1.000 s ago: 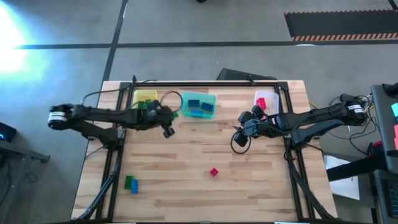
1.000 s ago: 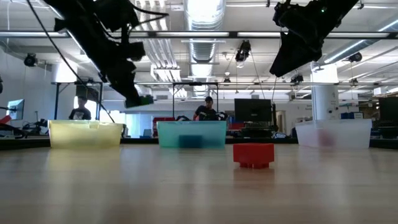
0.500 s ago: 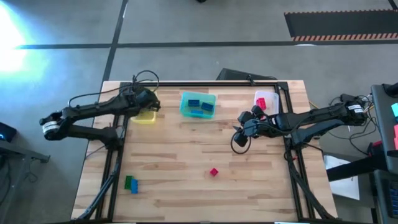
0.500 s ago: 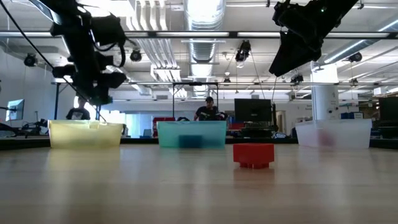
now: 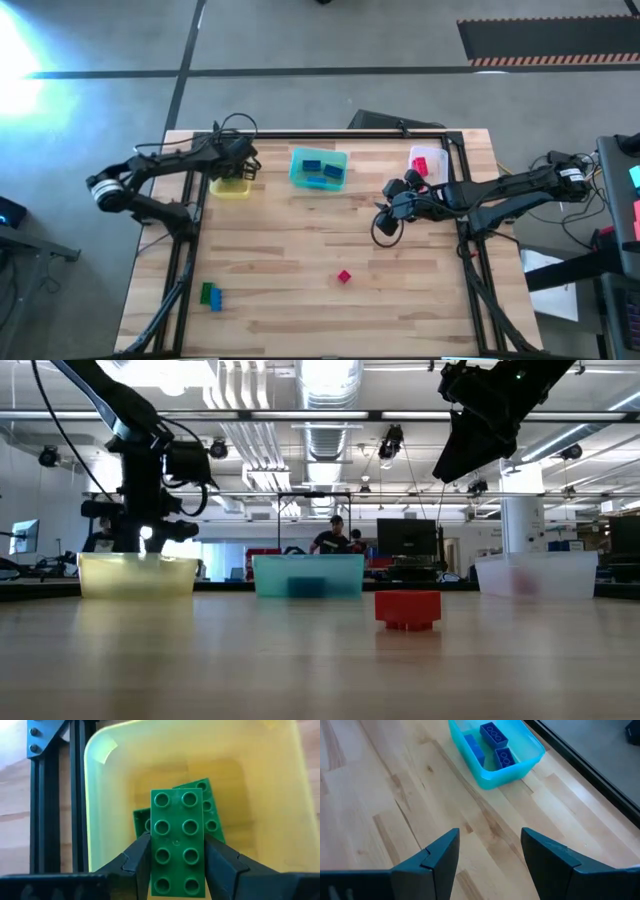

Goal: Sort & place blocks by color
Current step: Put the green game piece into the yellow bin, then put the red game piece into the transparent bin

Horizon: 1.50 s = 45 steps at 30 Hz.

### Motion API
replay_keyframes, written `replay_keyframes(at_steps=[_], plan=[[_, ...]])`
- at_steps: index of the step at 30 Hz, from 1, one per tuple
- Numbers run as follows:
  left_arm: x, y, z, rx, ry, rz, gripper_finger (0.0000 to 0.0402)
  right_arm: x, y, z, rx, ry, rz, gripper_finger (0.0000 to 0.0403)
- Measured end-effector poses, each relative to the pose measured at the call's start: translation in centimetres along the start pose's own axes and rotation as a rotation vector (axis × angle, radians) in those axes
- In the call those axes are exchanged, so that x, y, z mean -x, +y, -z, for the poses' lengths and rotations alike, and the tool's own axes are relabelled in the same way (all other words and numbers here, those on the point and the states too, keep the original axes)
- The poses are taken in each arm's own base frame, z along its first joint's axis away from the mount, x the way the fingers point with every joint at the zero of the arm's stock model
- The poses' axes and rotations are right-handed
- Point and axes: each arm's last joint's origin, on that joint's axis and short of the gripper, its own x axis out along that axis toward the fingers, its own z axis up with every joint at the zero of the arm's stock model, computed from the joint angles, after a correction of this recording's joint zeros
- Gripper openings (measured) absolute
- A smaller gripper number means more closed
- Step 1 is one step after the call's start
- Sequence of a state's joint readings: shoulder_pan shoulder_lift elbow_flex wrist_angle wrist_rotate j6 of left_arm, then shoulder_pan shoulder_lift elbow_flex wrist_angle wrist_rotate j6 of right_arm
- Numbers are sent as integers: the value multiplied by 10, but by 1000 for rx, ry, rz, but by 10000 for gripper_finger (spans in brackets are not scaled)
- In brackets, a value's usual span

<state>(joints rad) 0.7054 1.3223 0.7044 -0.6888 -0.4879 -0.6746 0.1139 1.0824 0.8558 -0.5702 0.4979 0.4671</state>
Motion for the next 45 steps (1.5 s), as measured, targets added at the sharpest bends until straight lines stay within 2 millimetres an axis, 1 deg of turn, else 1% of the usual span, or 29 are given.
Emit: replay_keyframes(at_steps=[10, 12, 16, 18, 20, 25, 31, 38, 42, 45], plan=[[-10, 2, -2, 27, 26, -44, 121, 0, 0, 0, 0, 0, 0, 203], [-10, 2, -2, 26, 24, -48, 138, 0, 0, 0, 0, 0, 0, 203], [-10, 2, -2, 27, 19, -51, 202, 0, 0, 0, 0, 0, 0, 203], [-9, 3, -2, 26, 18, -51, 222, 0, 0, 0, 0, 0, 0, 203], [-7, 3, -2, 22, 18, -50, 231, 0, 0, 0, 0, 0, 0, 203], [-2, 4, -3, 16, 27, -1, 235, 0, 0, 0, 0, 0, 0, 203], [16, 8, -2, 6, 5, 105, 236, 0, 0, 0, -3, 0, -1, 203], [54, 17, -1, -8, -62, 179, 237, 3, 6, 0, -12, -15, -34, 203], [75, 17, 2, -24, -132, 266, 237, 5, 11, 1, -30, -18, -71, 203], [92, 12, 5, -56, -189, 327, 237, 8, 16, 4, -26, -1, -118, 203]])
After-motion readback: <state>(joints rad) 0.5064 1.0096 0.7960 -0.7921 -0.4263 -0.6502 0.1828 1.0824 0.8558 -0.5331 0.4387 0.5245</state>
